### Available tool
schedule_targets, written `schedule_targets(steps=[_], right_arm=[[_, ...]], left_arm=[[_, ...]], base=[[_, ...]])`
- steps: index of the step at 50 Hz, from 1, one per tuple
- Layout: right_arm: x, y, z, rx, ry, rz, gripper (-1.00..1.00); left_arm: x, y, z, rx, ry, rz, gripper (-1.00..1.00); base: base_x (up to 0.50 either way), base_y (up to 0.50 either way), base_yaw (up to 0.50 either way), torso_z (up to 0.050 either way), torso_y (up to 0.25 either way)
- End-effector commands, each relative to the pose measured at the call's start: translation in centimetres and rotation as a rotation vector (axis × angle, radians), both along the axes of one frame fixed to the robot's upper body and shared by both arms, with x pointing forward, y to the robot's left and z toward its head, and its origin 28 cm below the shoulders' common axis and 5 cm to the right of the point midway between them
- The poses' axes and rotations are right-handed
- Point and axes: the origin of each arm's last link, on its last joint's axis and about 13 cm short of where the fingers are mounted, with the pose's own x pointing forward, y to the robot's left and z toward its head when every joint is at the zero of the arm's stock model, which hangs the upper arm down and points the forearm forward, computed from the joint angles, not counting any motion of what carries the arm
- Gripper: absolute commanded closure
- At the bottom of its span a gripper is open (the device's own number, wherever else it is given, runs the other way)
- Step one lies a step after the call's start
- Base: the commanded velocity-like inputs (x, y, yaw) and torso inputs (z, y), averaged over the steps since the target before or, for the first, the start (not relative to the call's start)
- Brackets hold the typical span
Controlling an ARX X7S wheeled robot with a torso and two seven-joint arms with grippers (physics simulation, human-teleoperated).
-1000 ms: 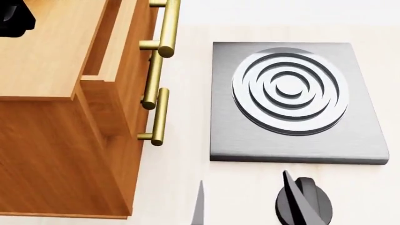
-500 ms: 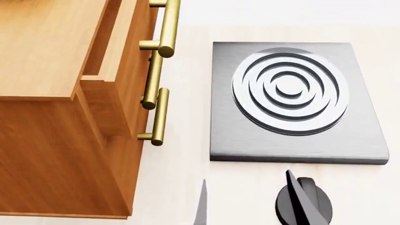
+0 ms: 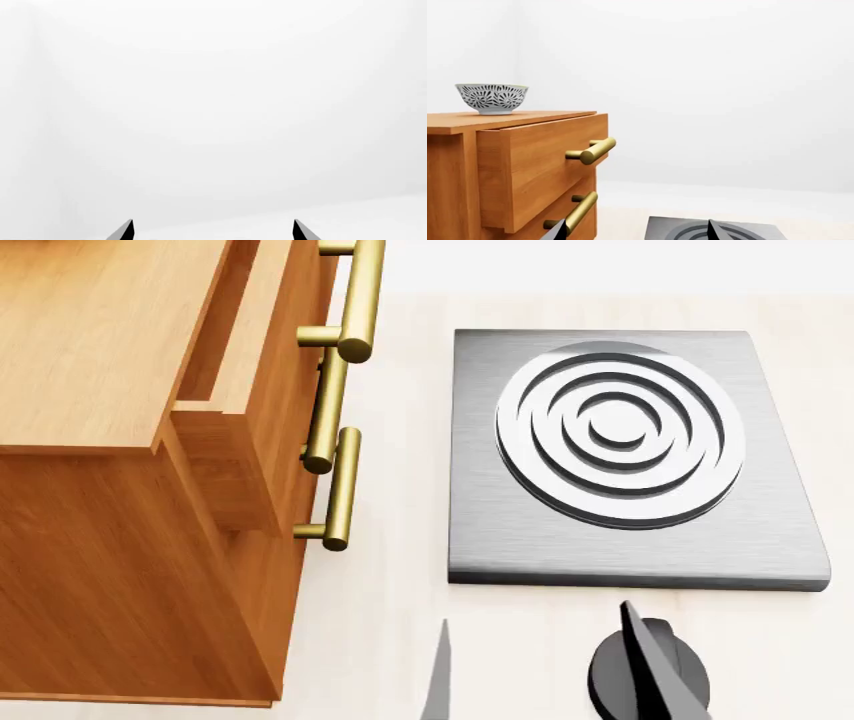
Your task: Pick the akita bowl on the wooden cabinet and place it on the plate.
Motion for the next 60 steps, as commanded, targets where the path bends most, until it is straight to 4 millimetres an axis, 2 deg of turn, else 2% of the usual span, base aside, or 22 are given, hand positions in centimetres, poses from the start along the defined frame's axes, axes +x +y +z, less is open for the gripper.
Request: schedule_targets(steps=[1,15,23,29,40,46,60], right_arm=[[0.1,-0.2,0.2,-0.003,-0.015,-0.013,-1.00],[0.1,-0.1,0.2,-0.002,-0.018,-0.006,-1.00],[0.1,-0.1,0.2,0.000,-0.017,-0.005,-1.00],[0.1,-0.1,0.2,0.001,-0.020,-0.004,-1.00],[0.2,-0.1,0.2,0.001,-0.023,-0.001,-1.00],[0.2,-0.2,0.2,0.001,-0.025,-0.003,-1.00],[0.1,-0.3,0.2,0.005,-0.025,-0.003,-1.00]], left_arm=[[1.6,-0.6,3.1,-0.010,0.030,-0.059,-1.00],[4.3,-0.7,5.9,0.005,0.077,-0.016,-1.00],[6.8,-0.8,7.4,0.007,0.104,0.039,-1.00],[7.5,-0.6,8.6,0.000,0.116,0.050,-1.00],[9.9,-0.1,8.9,-0.031,0.190,0.088,-1.00],[10.2,0.2,8.6,-0.130,0.279,0.034,-1.00],[9.8,0.5,8.6,-0.109,0.350,0.082,-1.00]], base=[[0.00,0.00,0.00,0.000,0.000],[0.00,0.00,0.00,0.000,0.000],[0.00,0.00,0.00,0.000,0.000],[0.00,0.00,0.00,0.000,0.000],[0.00,0.00,0.00,0.000,0.000],[0.00,0.00,0.00,0.000,0.000],[0.00,0.00,0.00,0.000,0.000]])
